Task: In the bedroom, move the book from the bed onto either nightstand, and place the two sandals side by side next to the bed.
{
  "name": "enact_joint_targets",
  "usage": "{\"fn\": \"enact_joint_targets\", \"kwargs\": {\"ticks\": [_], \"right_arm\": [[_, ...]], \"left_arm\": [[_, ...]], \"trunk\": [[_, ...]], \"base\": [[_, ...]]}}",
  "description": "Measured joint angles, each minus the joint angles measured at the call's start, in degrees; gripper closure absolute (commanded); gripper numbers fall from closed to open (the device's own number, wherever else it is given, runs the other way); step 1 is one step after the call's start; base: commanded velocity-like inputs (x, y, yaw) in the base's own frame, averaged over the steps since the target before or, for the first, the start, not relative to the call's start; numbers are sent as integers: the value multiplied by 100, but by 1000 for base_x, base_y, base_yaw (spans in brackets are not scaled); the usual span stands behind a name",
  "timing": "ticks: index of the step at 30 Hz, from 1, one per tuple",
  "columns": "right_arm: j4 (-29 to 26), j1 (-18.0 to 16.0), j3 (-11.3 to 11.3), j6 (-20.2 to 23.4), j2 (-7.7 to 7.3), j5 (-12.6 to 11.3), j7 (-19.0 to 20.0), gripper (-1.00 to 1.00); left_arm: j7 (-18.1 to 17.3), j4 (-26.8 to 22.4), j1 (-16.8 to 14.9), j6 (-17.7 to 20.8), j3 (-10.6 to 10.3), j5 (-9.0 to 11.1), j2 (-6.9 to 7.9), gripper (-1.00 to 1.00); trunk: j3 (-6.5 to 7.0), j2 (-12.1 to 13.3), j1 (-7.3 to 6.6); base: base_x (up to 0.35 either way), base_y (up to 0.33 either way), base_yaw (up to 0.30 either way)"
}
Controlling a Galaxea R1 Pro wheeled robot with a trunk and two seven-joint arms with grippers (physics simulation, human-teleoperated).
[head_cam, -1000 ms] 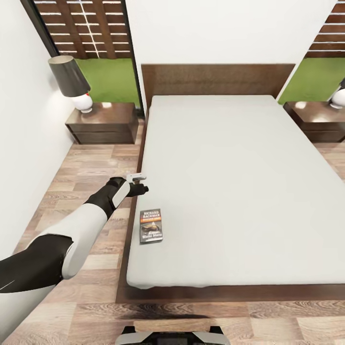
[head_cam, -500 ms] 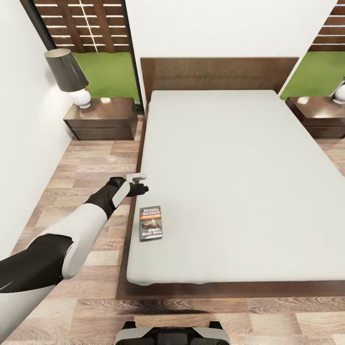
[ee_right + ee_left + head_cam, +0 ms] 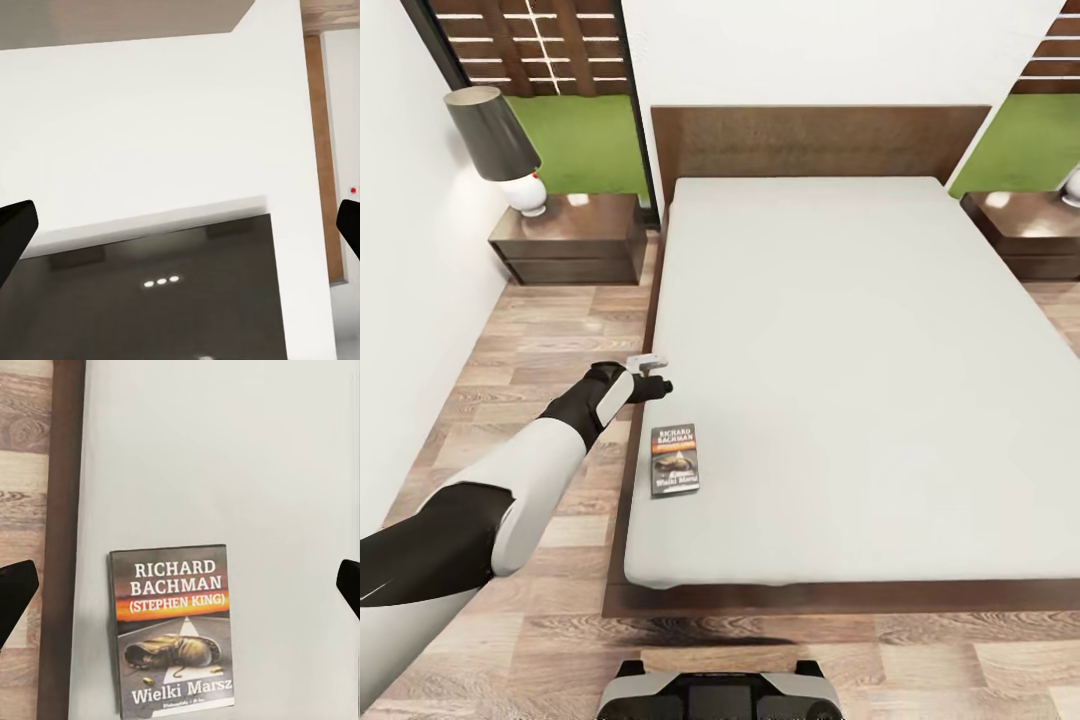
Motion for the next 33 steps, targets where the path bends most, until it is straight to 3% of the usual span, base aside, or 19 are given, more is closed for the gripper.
{"fn": "enact_joint_targets", "kwargs": {"ticks": [6, 22, 33], "right_arm": [[0, 0, 0, 0, -1, 2, 0, -100], [0, 0, 3, 0, -5, 3, 0, -100], [0, 0, 7, 4, -1, 3, 0, -100]], "left_arm": [[6, 36, -274, 24, 0, 5, -6, -100], [30, 85, -656, 54, -1, -8, -4, -100], [37, 156, -760, 53, -1, -13, 1, -100]], "trunk": [[-57, 0, 0], [-208, 0, 0], [-312, 0, 0]], "base": [[0, 0, 0], [0, 0, 0], [0, 0, 0]]}}
